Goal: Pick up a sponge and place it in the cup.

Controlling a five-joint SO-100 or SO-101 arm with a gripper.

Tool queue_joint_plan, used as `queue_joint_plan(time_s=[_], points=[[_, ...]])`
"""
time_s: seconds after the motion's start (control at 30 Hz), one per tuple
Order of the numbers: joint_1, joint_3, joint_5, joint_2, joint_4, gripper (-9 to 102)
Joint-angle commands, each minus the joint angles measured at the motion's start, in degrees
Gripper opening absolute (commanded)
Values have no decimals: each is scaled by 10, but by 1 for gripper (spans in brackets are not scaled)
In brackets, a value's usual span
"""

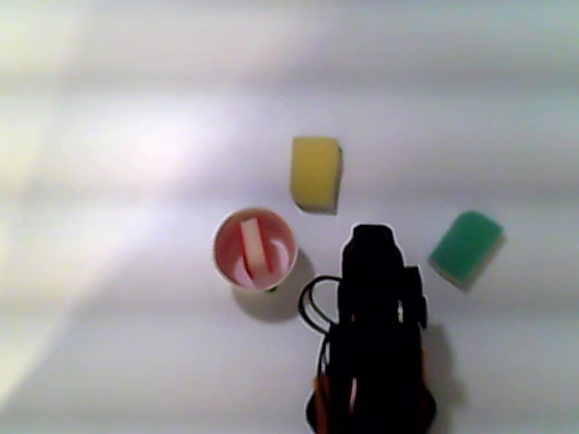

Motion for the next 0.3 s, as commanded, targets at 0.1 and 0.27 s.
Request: queue_joint_plan(time_s=[0.1,0.27], points=[[4,-1,-1,2,67,0],[4,-1,0,3,67,0]])
